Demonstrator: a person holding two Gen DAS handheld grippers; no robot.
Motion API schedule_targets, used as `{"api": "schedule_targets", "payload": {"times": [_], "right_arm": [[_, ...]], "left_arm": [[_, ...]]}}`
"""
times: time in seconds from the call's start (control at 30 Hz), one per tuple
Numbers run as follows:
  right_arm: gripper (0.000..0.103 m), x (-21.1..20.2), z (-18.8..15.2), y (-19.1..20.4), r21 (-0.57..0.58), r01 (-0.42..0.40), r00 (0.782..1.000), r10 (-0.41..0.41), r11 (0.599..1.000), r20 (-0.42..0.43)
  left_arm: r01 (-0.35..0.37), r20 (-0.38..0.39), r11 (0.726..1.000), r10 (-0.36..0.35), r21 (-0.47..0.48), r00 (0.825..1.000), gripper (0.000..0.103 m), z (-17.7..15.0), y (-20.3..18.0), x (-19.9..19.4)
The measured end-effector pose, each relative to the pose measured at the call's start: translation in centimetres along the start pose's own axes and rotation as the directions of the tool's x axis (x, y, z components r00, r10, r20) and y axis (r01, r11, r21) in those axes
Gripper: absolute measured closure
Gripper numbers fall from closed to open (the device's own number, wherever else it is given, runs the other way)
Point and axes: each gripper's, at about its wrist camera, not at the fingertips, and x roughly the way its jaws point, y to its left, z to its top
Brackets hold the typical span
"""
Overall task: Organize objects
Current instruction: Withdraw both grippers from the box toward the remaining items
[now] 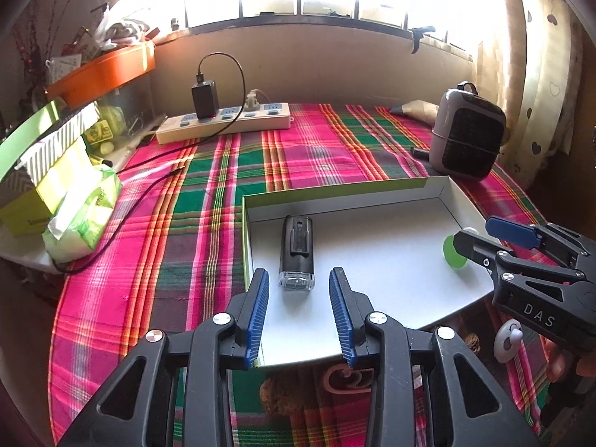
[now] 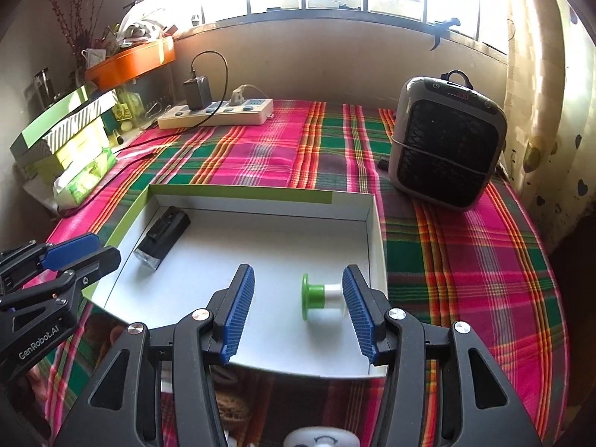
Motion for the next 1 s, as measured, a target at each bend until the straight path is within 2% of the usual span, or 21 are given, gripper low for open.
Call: {"api": "schedule_targets", "payload": {"times": [0.17,0.3,0.67,0.87,1.0], "right_arm": [[0.052,-1.6,-1.4,0.2,0.0,-0.003,1.0,0.003,1.0,0.019],[0.052,-2.5,-2.8,-0.2,0.023,-0.014,1.0,0.013,1.0,0.019],[0.052,-4.9,-5.6,-0.7,0.025,0.015,0.999,-0.016,1.0,0.036],[0.052,-5.5,-7.2,-1.1,0.031,0.009,1.0,-0.01,0.999,0.026],[0.052,-5.6,-8.0,-1.5,0.047,0.002,1.0,-0.003,0.999,0.022]], "left_arm": [[0.005,0.002,1.0,-0.005,0.002,1.0,0.071,-1.1,0.0,-0.9],[-0.003,0.041,1.0,0.002,0.03,0.999,0.071,-2.1,-0.3,-2.1],[0.031,0.035,1.0,-0.031,0.0,0.999,0.071,-4.5,0.9,-3.1],[0.102,0.003,0.995,-0.102,-0.019,0.995,0.066,-6.3,2.3,-3.1],[0.116,0.001,0.993,-0.116,-0.035,0.993,0.065,-7.0,3.1,-3.1]]}}
